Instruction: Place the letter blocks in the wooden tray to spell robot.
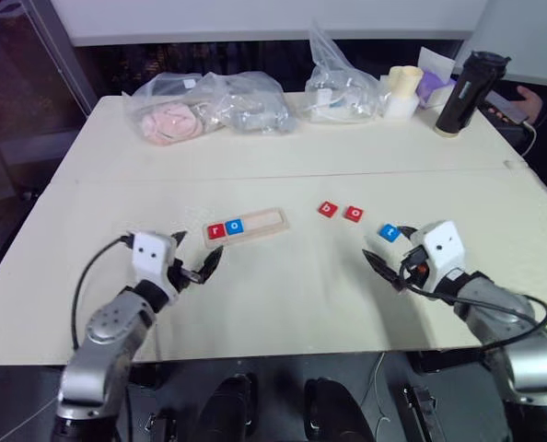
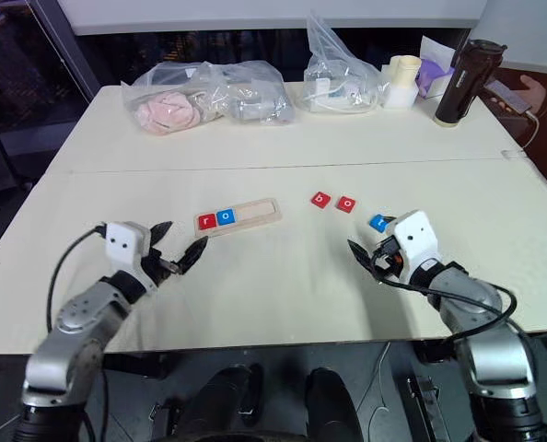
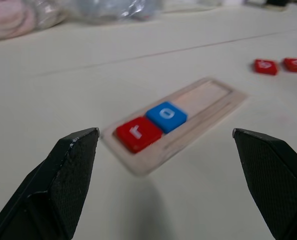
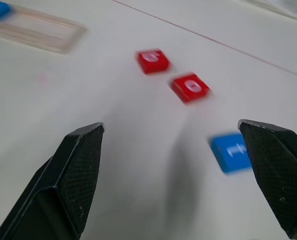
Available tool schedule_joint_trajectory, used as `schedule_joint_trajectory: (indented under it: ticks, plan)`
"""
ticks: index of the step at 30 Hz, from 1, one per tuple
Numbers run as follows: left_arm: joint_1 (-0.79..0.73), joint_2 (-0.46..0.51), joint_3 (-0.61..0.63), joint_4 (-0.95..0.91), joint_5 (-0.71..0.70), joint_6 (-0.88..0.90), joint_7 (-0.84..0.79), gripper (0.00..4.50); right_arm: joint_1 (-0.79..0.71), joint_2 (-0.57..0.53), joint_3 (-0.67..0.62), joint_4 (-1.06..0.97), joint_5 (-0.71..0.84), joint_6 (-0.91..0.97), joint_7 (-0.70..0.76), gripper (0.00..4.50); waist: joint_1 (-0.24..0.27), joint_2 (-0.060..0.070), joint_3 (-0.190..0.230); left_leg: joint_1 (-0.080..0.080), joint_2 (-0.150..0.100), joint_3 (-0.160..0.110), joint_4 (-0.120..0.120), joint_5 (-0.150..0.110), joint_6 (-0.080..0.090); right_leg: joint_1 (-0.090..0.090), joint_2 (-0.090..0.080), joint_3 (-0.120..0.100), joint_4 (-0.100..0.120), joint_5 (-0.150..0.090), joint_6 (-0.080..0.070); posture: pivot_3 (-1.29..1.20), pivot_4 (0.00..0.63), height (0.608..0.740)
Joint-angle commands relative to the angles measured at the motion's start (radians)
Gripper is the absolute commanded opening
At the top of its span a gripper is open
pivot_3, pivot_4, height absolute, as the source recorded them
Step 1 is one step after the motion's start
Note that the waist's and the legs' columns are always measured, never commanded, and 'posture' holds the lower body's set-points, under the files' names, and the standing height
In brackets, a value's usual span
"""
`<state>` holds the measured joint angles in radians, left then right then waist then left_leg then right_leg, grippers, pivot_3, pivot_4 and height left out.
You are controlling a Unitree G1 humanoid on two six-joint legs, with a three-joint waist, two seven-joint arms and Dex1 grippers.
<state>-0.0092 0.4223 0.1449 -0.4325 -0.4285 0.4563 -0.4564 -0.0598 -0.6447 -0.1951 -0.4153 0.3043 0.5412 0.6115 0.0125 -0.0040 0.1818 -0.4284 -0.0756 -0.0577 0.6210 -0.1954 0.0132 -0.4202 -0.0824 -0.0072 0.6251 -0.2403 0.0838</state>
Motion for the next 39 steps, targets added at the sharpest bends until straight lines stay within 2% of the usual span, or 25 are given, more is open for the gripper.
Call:
schedule_joint_trajectory:
  ticks: [1,6,14,23,26,30,36,39]
  plan:
    - [-0.021,0.067,0.039,-0.027,-0.097,0.039,-0.109,4.5,-0.046,-0.061,-0.047,-0.038,0.07,0.035,0.066,4.39,0.0,0.0,0.0,0.0,0.0,0.0,0.0,0.0,0.0,0.0,0.0,0.0,0.0,0.0,0.0,0.0,0.15,0.738]
    - [-0.088,0.162,0.055,-0.003,-0.187,0.124,-0.204,4.5,-0.091,-0.145,-0.04,-0.017,0.105,0.045,0.147,4.39,0.002,0.0,0.0,-0.001,0.0,0.0,-0.001,0.001,0.002,0.0,-0.001,0.0,-0.001,0.0,0.0,0.0,0.15,0.738]
    - [-0.193,0.239,0.052,0.123,-0.179,0.106,-0.304,4.5,-0.153,-0.23,-0.014,0.047,0.1,0.015,0.25,4.39,-0.001,0.0,0.001,-0.001,0.0,0.001,-0.002,0.0,0.002,0.0,-0.001,0.0,-0.005,0.0,-0.001,0.0,0.15,0.738]
    - [-0.245,0.28,0.024,0.252,-0.112,0.027,-0.407,4.5,-0.208,-0.225,0.016,0.095,0.093,-0.001,0.256,4.39,0.001,-0.001,0.001,-0.001,0.0,0.001,-0.006,0.001,0.003,-0.001,-0.002,0.0,-0.008,0.0,-0.001,0.0,0.15,0.738]
    - [-0.298,0.316,-0.038,0.397,-0.013,-0.096,-0.507,4.5,-0.209,-0.206,0.032,0.082,0.097,0.001,0.244,4.39,0.001,0.0,0.001,-0.001,0.0,0.001,-0.006,0.001,0.003,-0.001,-0.002,0.0,-0.008,0.001,-0.001,0.0,0.15,0.738]
    - [-0.378,0.337,-0.086,0.572,0.033,-0.209,-0.648,4.5,-0.194,-0.186,0.046,0.051,0.093,0.005,0.226,4.39,0.001,0.0,0.001,-0.001,0.0,0.001,-0.006,0.001,0.002,-0.001,-0.002,0.0,-0.008,0.001,-0.001,0.0,0.15,0.738]
    - [-0.611,0.336,-0.179,0.918,0.109,-0.371,-0.911,4.5,-0.184,-0.168,0.063,0.027,0.089,0.004,0.203,4.39,0.002,-0.001,0.001,-0.005,0.0,0.001,-0.006,0.001,0.003,-0.004,-0.002,0.0,-0.008,0.001,-0.001,0.0,0.15,0.738]
    - [-0.73,0.32,-0.209,1.112,0.164,-0.455,-0.993,4.5,-0.185,-0.162,0.069,0.002,0.096,0.011,0.194,4.39,0.001,-0.001,0.001,-0.005,0.0,0.001,-0.005,0.001,0.003,-0.005,-0.002,0.0,-0.008,0.002,-0.001,0.0,0.15,0.738]
